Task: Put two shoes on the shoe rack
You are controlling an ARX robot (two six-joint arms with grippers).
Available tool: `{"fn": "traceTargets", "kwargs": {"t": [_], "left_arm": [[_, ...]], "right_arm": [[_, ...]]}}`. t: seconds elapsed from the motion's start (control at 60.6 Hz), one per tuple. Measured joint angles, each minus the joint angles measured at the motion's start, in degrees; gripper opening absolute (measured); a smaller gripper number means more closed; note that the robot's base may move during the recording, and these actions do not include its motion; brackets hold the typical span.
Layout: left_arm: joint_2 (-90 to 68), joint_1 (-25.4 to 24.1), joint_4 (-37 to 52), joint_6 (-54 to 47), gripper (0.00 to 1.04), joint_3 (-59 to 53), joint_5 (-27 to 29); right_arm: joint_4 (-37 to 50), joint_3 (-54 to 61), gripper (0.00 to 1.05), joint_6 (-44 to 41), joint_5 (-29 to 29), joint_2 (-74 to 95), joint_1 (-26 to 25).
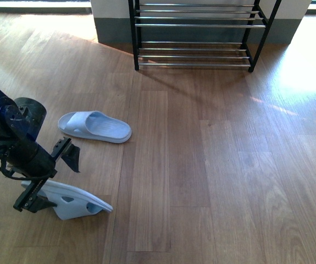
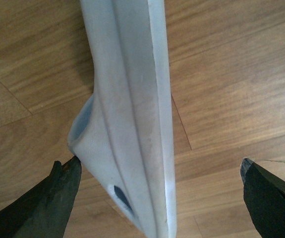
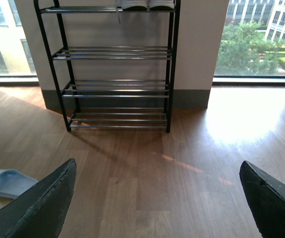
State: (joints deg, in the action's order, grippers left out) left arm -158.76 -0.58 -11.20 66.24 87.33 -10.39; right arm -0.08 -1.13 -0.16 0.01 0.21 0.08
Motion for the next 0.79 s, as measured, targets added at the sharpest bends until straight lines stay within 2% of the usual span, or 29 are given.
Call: {"fn": "traceTargets", "kwargs": {"t": [0.33,0.396,0.693,0.792], "left_arm": [[0.24,0.44,1.9,-7.08,0.95,5.95,2.99],[0.24,0.44,1.64,-9.42,0.95,7.5,5.11],[0.24,0.48,2.45,-15.39,0.95,9.44,5.14],[0.17,0.79,3.19,-18.38,0.95,10.27,7.17]], "right_arm": [[0.0,0.0,0.96,-0.02,0.0,0.0,0.0],[0.0,0.0,0.96,-0.02,0.0,0.0,0.0],[0.0,0.0,0.96,0.0,0.0,0.0,0.0],[0.0,0.0,0.96,0.0,0.0,0.0,0.0]]}}
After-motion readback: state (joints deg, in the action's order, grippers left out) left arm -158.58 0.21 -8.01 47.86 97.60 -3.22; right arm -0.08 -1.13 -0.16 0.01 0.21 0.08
